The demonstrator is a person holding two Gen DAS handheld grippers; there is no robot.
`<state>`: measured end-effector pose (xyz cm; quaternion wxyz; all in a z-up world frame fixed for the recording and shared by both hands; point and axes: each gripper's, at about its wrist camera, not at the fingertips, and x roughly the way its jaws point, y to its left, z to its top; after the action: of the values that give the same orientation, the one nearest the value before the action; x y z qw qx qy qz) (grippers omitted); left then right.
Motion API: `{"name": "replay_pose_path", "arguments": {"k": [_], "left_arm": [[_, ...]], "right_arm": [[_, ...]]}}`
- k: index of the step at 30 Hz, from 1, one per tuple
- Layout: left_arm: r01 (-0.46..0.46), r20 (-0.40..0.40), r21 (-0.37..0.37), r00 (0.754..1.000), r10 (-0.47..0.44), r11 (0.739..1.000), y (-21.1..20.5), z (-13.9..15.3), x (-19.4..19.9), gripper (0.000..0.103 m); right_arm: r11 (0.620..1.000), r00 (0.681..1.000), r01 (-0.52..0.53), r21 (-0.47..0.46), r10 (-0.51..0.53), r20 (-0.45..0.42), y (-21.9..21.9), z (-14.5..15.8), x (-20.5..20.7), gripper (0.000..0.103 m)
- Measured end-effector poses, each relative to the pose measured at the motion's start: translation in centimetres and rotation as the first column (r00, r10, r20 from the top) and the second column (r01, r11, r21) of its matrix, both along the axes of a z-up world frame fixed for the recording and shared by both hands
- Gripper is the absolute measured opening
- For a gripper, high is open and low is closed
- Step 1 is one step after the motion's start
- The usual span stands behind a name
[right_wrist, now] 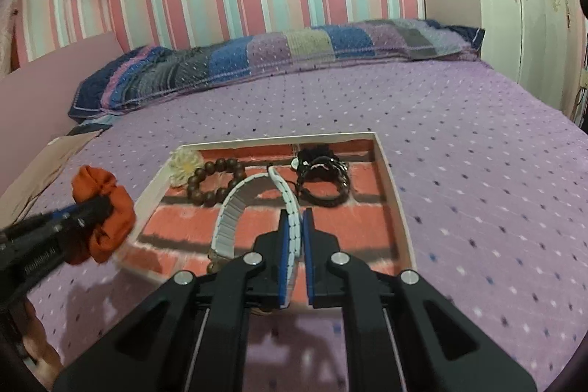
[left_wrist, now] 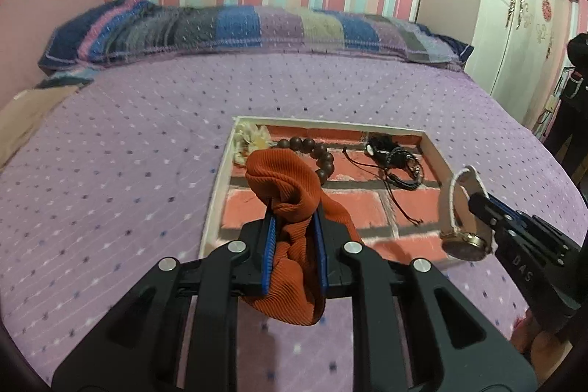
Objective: Organize jewelry
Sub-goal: 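Carry the scrunchie and watch over the tray with both tools, then lower the orange scrunchie into the tray with left tool while right tool releases the watch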
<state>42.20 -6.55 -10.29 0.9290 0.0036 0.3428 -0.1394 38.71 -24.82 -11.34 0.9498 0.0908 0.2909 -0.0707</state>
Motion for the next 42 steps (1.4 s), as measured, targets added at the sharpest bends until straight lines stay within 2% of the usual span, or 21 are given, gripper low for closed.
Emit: {"name": "replay_pose_path", "arguments": {"k": [5, 9, 15, 22, 25, 28, 33, 35, 36, 37, 38, 39, 40, 42], "left_arm": [[-0.001, -0.059, 0.023, 0.998, 0.002, 1.0, -1.6, -2.7, 5.1, 0.016], [-0.021, -0.082, 0.055, 0.996, 0.025, 0.998, -2.2, -4.7, 8.1, 0.016], [-0.037, -0.094, 0.048, 0.995, 0.042, 0.998, -1.9, -6.5, 9.8, 0.017], [-0.049, -0.105, 0.105, 0.993, 0.06, 0.993, -2.4, -7.5, 11.0, 0.019], [-0.053, -0.11, 0.137, 0.992, 0.068, 0.989, -2.7, -7.8, 11.3, 0.024], [-0.064, -0.119, 0.156, 0.989, 0.083, 0.986, -2.7, -8.2, 11.7, 0.035], [-0.082, -0.11, 0.151, 0.989, 0.099, 0.985, -2.6, -8.0, 11.7, 0.043], [-0.086, -0.103, 0.148, 0.989, 0.102, 0.985, -2.4, -7.8, 11.5, 0.05], [-0.088, -0.098, 0.146, 0.99, 0.103, 0.985, -2.3, -7.7, 11.3, 0.054], [-0.094, -0.084, 0.141, 0.991, 0.107, 0.985, -2.3, -7.3, 11.0, 0.062], [-0.1, -0.072, 0.139, 0.991, 0.11, 0.985, -2.3, -7.0, 10.8, 0.072], [-0.106, -0.055, 0.139, 0.992, 0.114, 0.985, -2.2, -6.5, 10.4, 0.076], [-0.106, -0.048, 0.136, 0.992, 0.113, 0.985, -2.2, -6.2, 10.2, 0.082], [-0.1, -0.041, 0.13, 0.994, 0.106, 0.986, -2.2, -5.5, 9.9, 0.083]], "right_arm": [[1.0, 0.998, 0.017, -0.004, -0.017, -0.067, -0.4, -1.8, 5.0, 0.007], [0.999, 0.996, 0.035, -0.018, -0.037, -0.086, -0.7, -3.1, 6.9, 0.007], [0.998, 0.994, 0.039, -0.04, -0.043, -0.101, -1.1, -4.5, 8.5, 0.007], [0.998, 0.989, 0.046, -0.032, -0.05, -0.143, -1.6, -5.7, 9.5, 0.007], [0.999, 0.986, 0.039, -0.034, -0.044, -0.161, -1.6, -5.6, 9.9, 0.007], [0.999, 0.983, 0.036, -0.031, -0.041, -0.178, -1.7, -5.5, 10.2, 0.008], [0.998, 0.985, 0.034, -0.051, -0.042, -0.167, -1.6, -5.5, 10.1, 0.008], [0.998, 0.987, 0.032, -0.054, -0.04, -0.156, -1.7, -5.4, 9.8, 0.008], [0.998, 0.988, 0.03, -0.054, -0.038, -0.152, -1.7, -5.3, 9.7, 0.012], [0.998, 0.989, 0.031, -0.06, -0.039, -0.144, -1.6, -5.2, 9.5, 0.019], [0.997, 0.99, 0.033, -0.07, -0.042, -0.131, -1.6, -5.0, 9.1, 0.04], [0.996, 0.992, 0.038, -0.079, -0.047, -0.12, -1.6, -4.9, 8.8, 0.052], [0.995, 0.993, 0.041, -0.087, -0.05, -0.106, -1.7, -4.6, 8.5, 0.053], [0.996, 0.994, 0.035, -0.082, -0.043, -0.097, -2.0, -4.2, 8.1, 0.053]]}}
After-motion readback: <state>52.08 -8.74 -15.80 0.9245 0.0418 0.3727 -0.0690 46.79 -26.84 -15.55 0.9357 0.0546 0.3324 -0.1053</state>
